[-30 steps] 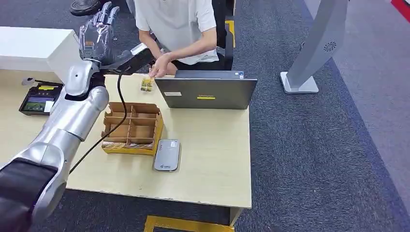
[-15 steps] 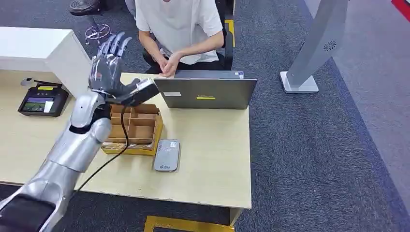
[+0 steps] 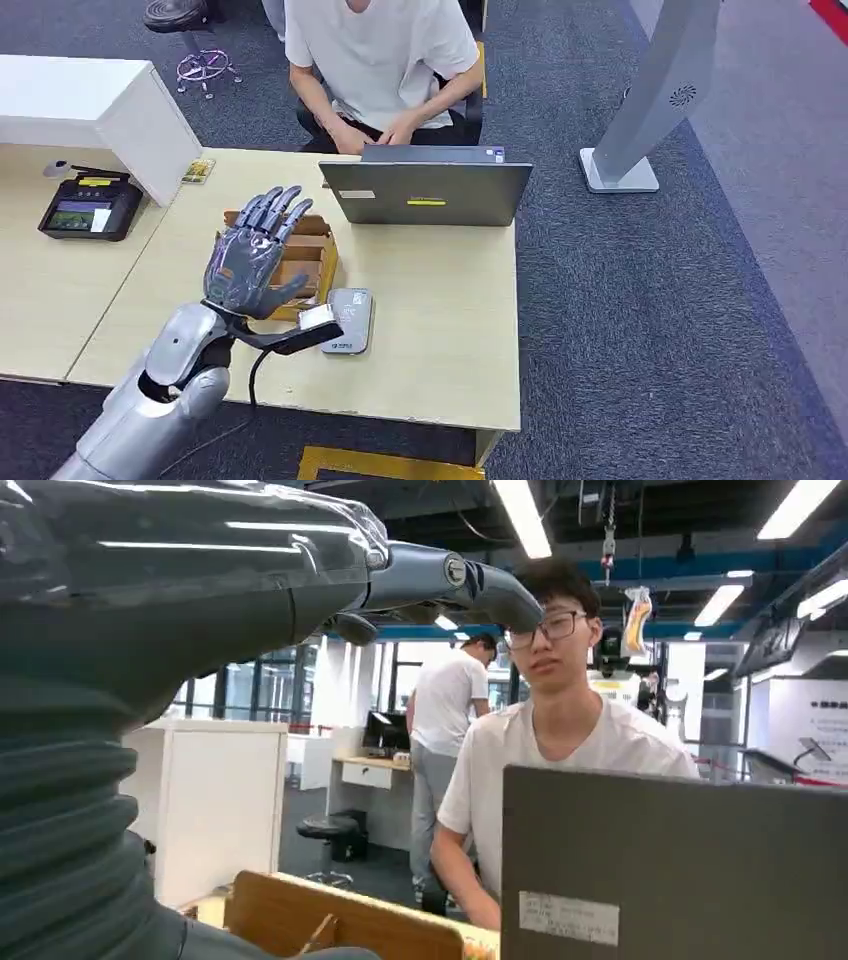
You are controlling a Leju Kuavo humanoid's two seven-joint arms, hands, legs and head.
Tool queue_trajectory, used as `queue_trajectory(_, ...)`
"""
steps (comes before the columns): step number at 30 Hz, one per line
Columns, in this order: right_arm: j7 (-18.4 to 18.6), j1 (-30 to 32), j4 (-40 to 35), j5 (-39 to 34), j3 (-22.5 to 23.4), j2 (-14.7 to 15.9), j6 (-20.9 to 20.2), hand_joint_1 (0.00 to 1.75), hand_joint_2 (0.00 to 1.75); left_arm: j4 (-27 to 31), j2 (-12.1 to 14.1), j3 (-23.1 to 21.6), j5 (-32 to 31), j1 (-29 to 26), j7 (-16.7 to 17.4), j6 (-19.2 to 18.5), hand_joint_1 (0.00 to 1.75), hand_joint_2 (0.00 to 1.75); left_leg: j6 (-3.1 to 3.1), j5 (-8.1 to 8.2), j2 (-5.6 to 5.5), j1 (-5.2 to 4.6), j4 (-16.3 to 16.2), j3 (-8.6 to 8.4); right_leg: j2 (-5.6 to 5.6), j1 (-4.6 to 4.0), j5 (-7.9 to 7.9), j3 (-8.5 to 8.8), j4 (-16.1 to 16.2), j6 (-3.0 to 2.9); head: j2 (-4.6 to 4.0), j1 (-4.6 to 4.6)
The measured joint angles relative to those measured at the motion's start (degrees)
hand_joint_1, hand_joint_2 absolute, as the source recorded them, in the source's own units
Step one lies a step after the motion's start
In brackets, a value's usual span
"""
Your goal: Pass the card to the sensor for recognition and then transmit it.
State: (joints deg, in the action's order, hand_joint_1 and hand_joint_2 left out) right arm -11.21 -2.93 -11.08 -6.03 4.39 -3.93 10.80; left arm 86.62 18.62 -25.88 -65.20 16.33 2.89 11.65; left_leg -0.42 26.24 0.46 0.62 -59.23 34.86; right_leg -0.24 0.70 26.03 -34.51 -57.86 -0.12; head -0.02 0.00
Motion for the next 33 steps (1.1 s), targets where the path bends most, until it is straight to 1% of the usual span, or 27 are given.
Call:
queue_trajectory(2,0.0,0.0,0.1,0.1,0.3,0.0,0.0,0.00,0.00,0.1,0.1,0.0,-0.3,-0.7,0.5,-1.6,0.00,1.75,-0.01,-0.01,-0.01,0.00,0.0,0.00,0.00,0.00,0.00,0.00,0.0,0.00,0.00,0.00)
queue_trajectory(5,0.0,0.1,0.1,0.3,0.5,0.0,0.1,0.00,0.00,-0.3,0.1,0.0,-0.1,-0.9,1.0,-2.6,0.00,1.75,-0.01,-0.02,-0.01,0.00,0.0,0.00,-0.01,0.00,-0.01,0.00,0.0,0.00,-0.02,-0.02)
queue_trajectory(11,0.2,0.0,0.1,0.7,0.8,0.0,0.1,0.00,0.00,-3.9,-0.3,0.0,0.2,-0.9,1.3,-5.0,0.00,1.75,-0.01,-0.01,-0.01,0.00,0.0,0.01,0.00,0.00,0.00,-0.01,0.0,0.00,-0.02,0.00)
queue_trajectory(23,0.2,0.1,0.1,0.7,0.9,0.0,0.1,0.00,0.00,-6.9,-0.9,0.0,0.2,-0.9,1.3,-5.1,0.00,1.75,-0.01,-0.01,-0.01,0.00,0.0,0.01,0.00,0.00,0.00,-0.02,0.0,0.00,-0.02,0.00)
queue_trajectory(28,0.4,0.1,0.1,0.8,1.4,0.0,0.1,0.00,0.00,-8.1,-1.0,0.0,1.0,-0.8,0.9,-9.3,0.00,1.75,-0.01,-0.01,0.00,0.00,0.0,0.00,0.01,0.00,0.00,-0.02,0.0,0.00,0.00,-0.02)
queue_trajectory(33,0.4,0.1,0.1,0.9,1.7,0.0,0.2,0.00,0.00,-10.3,-1.1,0.0,2.0,-0.6,0.1,-10.5,0.00,1.75,-0.01,-0.01,0.00,0.00,0.0,0.00,0.01,0.00,0.00,-0.03,0.0,0.00,-0.02,-0.02)
